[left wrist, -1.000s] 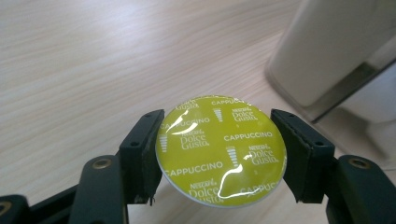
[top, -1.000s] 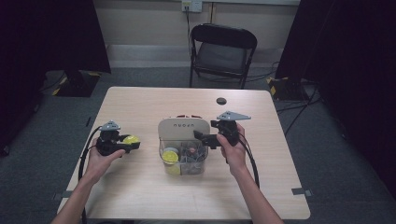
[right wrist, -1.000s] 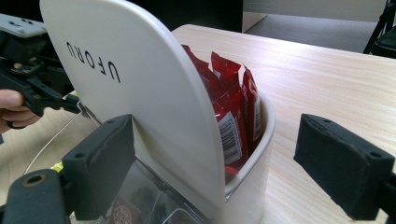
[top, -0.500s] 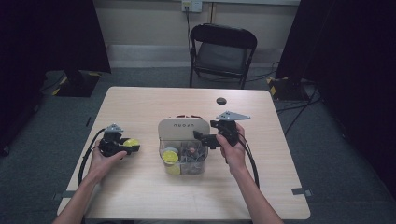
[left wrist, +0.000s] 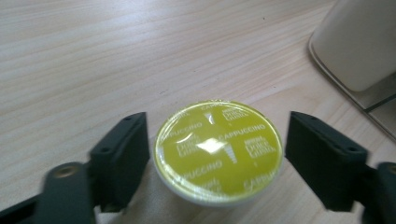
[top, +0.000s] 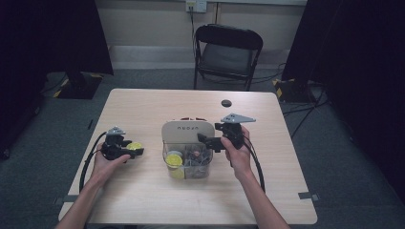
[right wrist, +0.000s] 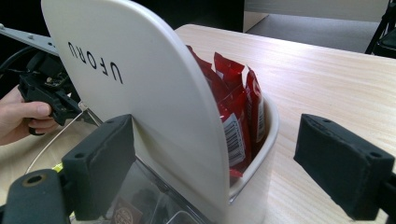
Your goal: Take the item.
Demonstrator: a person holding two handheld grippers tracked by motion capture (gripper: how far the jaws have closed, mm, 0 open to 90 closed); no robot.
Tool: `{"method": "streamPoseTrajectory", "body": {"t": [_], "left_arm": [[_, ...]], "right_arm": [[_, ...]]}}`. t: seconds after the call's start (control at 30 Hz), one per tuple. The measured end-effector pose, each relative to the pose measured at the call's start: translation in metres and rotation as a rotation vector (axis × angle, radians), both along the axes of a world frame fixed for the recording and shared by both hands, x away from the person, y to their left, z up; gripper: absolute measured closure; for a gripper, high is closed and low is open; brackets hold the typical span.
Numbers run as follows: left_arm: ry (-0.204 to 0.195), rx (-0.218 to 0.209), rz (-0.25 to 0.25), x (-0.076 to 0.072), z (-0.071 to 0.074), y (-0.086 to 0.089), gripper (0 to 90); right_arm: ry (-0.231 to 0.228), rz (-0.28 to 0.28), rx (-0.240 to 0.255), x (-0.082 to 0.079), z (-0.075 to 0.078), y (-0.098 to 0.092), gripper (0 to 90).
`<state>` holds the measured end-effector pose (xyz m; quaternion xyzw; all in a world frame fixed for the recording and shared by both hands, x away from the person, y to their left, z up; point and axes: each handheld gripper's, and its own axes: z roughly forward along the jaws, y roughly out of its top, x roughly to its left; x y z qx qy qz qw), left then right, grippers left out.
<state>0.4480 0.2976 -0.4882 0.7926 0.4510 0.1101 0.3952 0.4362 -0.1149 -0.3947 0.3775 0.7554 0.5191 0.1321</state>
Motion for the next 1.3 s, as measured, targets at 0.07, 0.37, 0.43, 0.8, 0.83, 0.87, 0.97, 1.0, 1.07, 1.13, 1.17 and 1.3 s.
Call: {"method": "streamPoseTrajectory", "body": {"t": [0.07, 0.37, 0.43, 0.8, 0.83, 0.87, 0.97, 1.0, 1.07, 1.13, 1.17, 1.3], "left_arm": [[-0.005, -0.01, 0.003, -0.002, 0.0, 0.0, 19.8], [-0.016, -0.029, 0.009, -0.01, 0.006, 0.006, 17.6], [-0.017, -0.028, 0.008, -0.014, 0.007, 0.008, 17.6], [-0.005, 0.004, -0.028, -0.038, 0.013, 0.01, 18.7], [-0.007, 0.014, -0.027, -0.041, 0.013, 0.008, 18.7], [-0.003, 0.03, -0.036, -0.042, 0.013, 0.007, 18.4], [0.009, 0.051, -0.018, -0.045, 0.012, 0.005, 16.0], [0.002, 0.036, -0.012, -0.046, 0.012, 0.005, 16.0], [-0.013, 0.031, -0.026, -0.05, 0.011, 0.005, 15.9], [-0.007, 0.053, -0.021, -0.054, 0.009, 0.004, 15.8], [-0.017, 0.064, -0.034, -0.055, 0.008, 0.004, 15.9], [-0.016, 0.104, -0.048, -0.061, 0.005, 0.0, 15.9]], "right_arm": [[-0.001, 0.0, 0.0, 0.0, 0.0, 0.0, 11.5], [0.002, 0.002, 0.004, 0.0, 0.0, 0.001, 11.6], [0.002, 0.003, 0.005, 0.0, 0.0, 0.001, 11.6], [0.009, 0.004, 0.005, 0.0, -0.001, 0.001, 11.6], [0.006, 0.003, 0.002, 0.0, -0.001, 0.001, 11.6], [0.006, 0.003, 0.002, 0.0, -0.001, 0.001, 11.6], [0.008, 0.007, 0.004, 0.0, -0.001, 0.001, 11.5], [0.008, 0.008, 0.008, 0.001, -0.002, 0.001, 11.6], [0.006, 0.007, 0.009, 0.0, -0.002, 0.001, 11.4], [0.006, 0.007, 0.009, 0.0, -0.002, 0.001, 11.4], [0.007, 0.007, 0.009, 0.0, -0.002, 0.001, 11.4], [0.006, 0.005, 0.007, 0.0, -0.001, 0.001, 11.4]]}}
